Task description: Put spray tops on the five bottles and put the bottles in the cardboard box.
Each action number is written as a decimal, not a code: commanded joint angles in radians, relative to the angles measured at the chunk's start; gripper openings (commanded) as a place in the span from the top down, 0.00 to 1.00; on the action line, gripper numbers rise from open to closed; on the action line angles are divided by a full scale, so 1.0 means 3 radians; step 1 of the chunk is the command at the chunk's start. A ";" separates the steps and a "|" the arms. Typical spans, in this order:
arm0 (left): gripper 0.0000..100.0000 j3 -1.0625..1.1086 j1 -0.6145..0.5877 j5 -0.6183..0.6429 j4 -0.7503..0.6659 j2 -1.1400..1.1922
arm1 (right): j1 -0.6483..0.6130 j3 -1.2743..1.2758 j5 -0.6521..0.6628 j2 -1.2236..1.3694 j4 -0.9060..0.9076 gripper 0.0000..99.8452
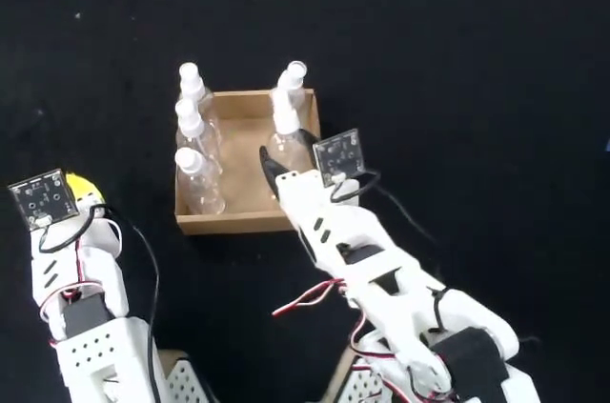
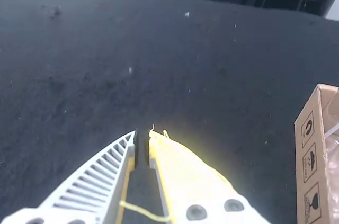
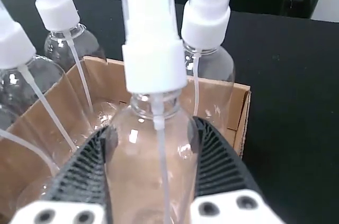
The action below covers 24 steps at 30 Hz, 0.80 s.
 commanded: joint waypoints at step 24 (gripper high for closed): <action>0.97 0.0074 0.0043 0.0026 0.0020 -0.0005 | -0.0010 0.0049 0.0517 -0.0018 -0.0107 0.98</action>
